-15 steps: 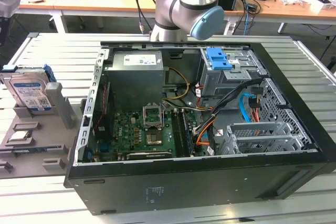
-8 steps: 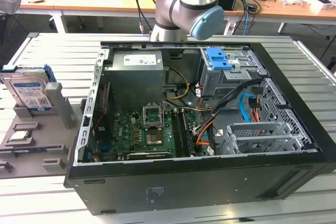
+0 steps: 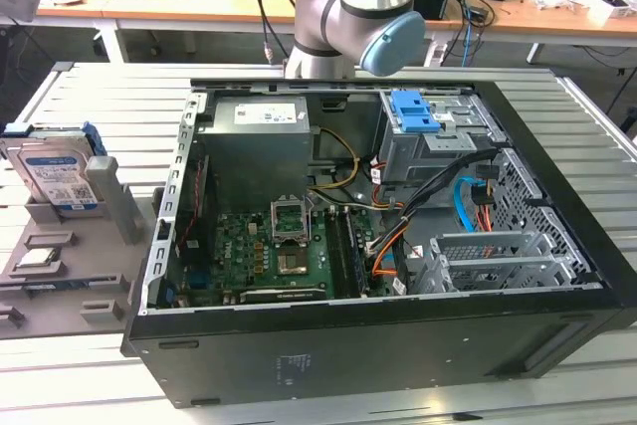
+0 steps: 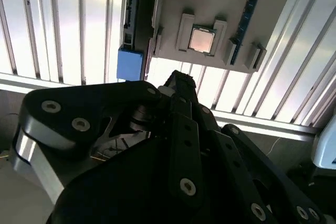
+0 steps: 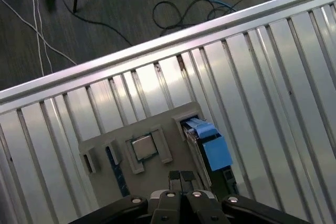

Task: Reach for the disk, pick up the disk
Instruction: 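Pick up the disk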

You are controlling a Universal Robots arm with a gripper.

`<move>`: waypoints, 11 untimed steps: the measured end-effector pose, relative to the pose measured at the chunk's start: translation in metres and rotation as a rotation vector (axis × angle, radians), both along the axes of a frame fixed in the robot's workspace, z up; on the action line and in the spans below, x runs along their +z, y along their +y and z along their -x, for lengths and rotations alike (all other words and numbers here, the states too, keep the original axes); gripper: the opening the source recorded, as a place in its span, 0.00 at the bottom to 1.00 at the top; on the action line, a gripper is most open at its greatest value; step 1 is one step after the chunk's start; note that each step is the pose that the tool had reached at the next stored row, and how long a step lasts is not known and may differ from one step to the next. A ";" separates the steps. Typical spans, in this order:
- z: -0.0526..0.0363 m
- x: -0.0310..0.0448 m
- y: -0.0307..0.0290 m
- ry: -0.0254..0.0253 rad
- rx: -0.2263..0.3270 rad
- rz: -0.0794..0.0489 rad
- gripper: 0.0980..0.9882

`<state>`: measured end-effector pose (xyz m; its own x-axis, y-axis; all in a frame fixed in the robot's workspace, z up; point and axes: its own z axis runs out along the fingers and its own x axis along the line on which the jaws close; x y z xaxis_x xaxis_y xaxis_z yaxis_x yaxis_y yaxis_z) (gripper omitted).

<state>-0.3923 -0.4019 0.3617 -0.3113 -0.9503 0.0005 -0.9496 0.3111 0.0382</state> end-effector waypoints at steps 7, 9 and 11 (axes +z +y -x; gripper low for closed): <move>0.0000 0.0000 0.0000 0.0000 0.078 0.000 0.01; 0.0000 0.0000 0.0000 0.0000 0.098 0.000 0.01; 0.0000 0.0000 0.0000 0.0000 0.118 0.000 0.01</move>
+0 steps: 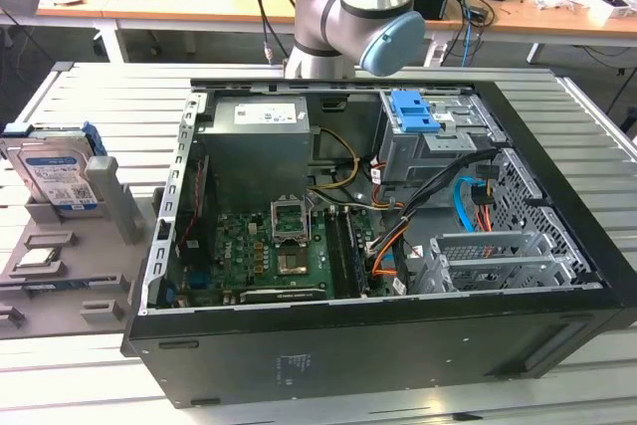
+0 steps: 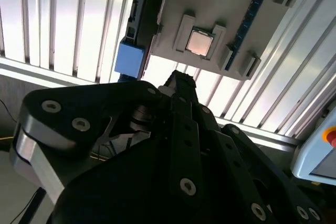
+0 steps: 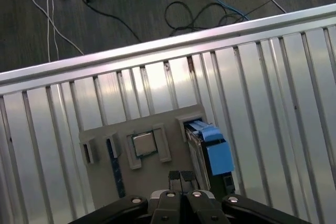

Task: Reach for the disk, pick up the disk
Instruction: 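Pick up the disk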

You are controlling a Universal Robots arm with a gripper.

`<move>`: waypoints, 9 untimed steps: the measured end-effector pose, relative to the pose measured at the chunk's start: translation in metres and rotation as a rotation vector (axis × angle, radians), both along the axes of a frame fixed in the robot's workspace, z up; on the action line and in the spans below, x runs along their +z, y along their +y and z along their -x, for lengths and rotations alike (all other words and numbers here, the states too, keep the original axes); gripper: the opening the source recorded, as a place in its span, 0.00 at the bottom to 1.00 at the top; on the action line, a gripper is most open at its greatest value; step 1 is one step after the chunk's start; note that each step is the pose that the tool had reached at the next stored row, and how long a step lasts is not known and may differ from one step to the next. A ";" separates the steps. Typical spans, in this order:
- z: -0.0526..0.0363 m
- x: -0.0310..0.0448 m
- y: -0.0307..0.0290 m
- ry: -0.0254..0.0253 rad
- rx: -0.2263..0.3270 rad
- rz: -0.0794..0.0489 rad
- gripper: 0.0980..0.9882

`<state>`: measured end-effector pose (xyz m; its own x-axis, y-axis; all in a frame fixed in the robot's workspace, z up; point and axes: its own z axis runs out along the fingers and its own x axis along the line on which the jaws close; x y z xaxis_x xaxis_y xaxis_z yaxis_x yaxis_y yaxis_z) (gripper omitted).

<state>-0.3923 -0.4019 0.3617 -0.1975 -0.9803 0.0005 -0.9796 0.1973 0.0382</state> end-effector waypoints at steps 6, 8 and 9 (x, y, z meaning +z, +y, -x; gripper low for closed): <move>0.0000 0.0000 0.0000 0.0000 0.070 0.000 0.01; 0.0000 0.0000 0.0000 0.0000 0.100 0.000 0.01; 0.0000 0.0000 0.0000 -0.0001 0.104 0.000 0.01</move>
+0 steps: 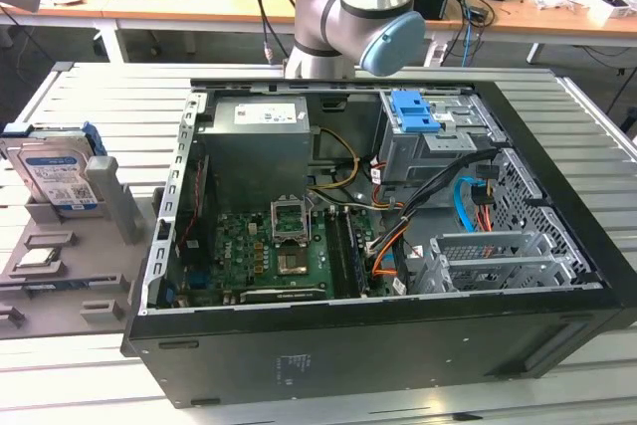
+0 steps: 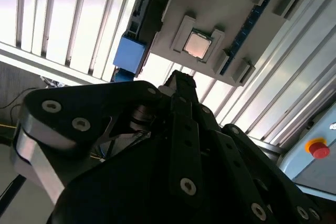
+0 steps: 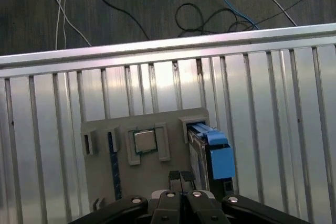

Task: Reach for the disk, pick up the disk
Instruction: 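Pick up the disk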

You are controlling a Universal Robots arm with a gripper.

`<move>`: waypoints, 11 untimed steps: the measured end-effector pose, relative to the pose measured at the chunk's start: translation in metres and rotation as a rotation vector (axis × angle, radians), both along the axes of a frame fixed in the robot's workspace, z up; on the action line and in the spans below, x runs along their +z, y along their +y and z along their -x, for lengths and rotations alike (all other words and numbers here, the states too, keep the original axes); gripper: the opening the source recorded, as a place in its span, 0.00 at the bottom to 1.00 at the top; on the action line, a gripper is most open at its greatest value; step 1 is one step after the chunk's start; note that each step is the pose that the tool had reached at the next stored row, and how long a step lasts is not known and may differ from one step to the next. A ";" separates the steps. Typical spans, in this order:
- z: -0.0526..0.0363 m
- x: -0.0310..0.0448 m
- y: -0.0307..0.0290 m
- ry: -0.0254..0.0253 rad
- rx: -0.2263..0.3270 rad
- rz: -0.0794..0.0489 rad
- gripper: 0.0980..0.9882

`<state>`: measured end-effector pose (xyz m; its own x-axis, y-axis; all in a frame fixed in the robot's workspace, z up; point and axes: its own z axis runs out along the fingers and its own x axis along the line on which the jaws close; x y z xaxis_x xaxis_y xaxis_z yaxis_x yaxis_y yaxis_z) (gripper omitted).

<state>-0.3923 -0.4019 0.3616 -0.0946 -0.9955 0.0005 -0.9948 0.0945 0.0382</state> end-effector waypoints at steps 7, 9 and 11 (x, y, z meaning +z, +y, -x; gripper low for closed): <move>0.0000 0.0000 0.0000 0.0000 0.000 0.000 0.15; 0.0000 0.0000 0.0000 0.0000 0.000 0.000 0.29; 0.0000 0.0000 0.0000 0.0000 0.000 0.000 0.43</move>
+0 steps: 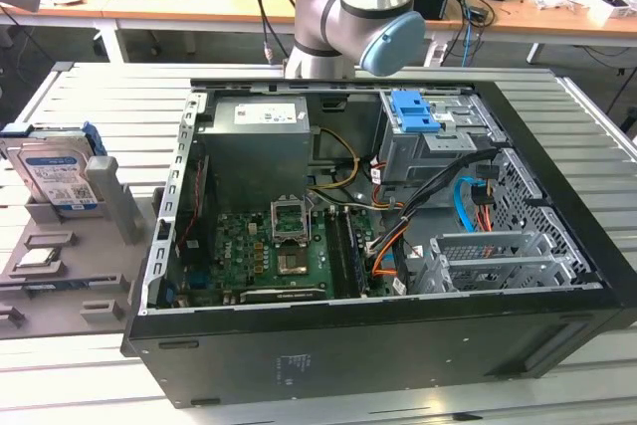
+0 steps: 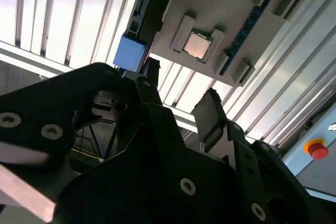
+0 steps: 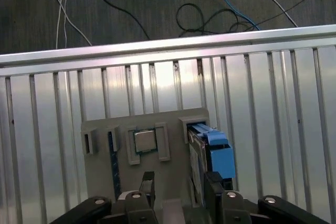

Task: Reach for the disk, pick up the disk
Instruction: 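Pick up the disk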

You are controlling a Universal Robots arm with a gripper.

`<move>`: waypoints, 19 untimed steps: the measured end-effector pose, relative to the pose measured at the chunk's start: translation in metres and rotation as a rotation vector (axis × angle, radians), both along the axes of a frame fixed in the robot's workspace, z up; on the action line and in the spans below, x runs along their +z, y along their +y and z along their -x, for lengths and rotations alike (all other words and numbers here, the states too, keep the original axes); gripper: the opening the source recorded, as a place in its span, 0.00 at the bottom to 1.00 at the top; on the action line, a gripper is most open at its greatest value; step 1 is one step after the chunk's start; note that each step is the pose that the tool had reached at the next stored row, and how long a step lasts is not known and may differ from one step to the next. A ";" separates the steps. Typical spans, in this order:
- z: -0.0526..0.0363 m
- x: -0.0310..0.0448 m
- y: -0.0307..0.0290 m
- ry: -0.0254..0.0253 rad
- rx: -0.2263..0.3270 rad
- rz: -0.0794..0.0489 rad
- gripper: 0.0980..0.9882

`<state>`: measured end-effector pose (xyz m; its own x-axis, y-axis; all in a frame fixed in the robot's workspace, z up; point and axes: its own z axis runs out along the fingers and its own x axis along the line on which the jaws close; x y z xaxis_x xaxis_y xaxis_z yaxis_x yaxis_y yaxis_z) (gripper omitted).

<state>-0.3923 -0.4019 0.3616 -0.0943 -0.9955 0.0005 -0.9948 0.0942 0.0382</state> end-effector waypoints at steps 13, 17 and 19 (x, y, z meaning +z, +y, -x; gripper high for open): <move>0.0000 0.0000 0.0217 0.0000 0.000 0.000 0.50; 0.0000 0.0000 0.0283 -0.0001 0.000 0.000 0.50; 0.0000 0.0000 0.0330 0.0000 0.000 0.000 0.50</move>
<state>-0.3923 -0.3689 0.3616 -0.0942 -0.9956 0.0005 -0.9948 0.0941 0.0381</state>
